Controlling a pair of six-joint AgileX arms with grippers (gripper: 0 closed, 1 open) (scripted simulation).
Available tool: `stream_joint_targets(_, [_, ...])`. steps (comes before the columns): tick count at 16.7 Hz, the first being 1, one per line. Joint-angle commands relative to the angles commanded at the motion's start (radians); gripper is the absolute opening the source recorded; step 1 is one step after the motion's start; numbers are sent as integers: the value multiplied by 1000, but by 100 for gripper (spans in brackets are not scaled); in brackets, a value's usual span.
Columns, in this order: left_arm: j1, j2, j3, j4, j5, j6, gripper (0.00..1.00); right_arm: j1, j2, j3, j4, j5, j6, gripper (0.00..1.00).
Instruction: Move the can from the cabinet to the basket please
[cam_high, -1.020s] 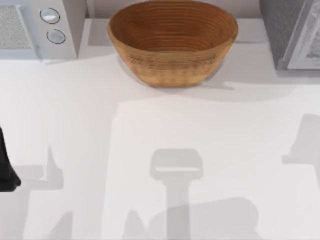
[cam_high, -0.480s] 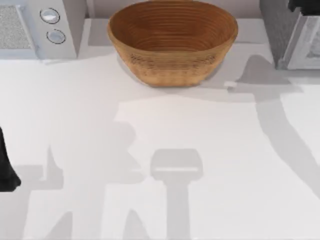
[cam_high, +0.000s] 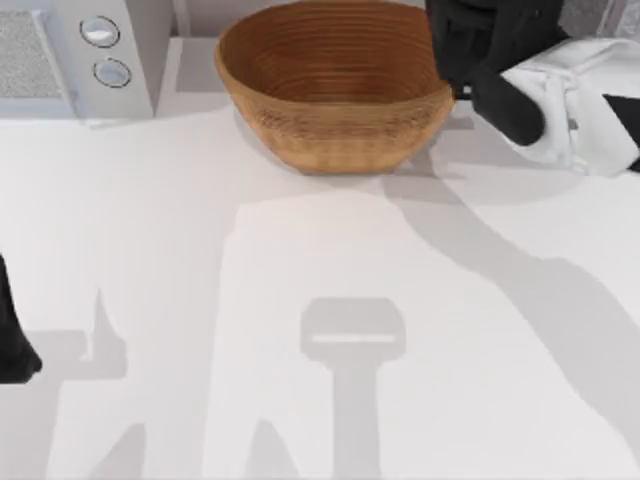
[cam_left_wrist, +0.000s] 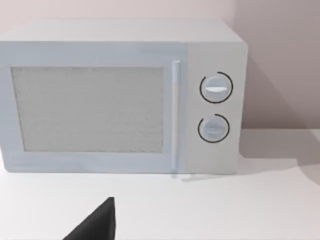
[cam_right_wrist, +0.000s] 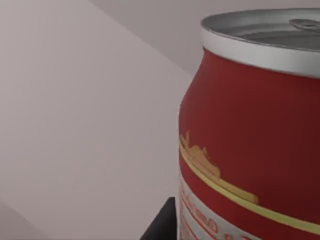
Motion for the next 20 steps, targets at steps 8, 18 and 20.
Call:
stream_joint_targets(8, [0,0,0,0,0,0,100,87,287,206,73,94,0,0])
stream_joint_targets(18, [0,0,0,0,0,0,100,60,362,291,65,69,-1,0])
stream_joint_targets(20, [0,0,0,0,0,0,100,58,368,297,64,66,-2,0])
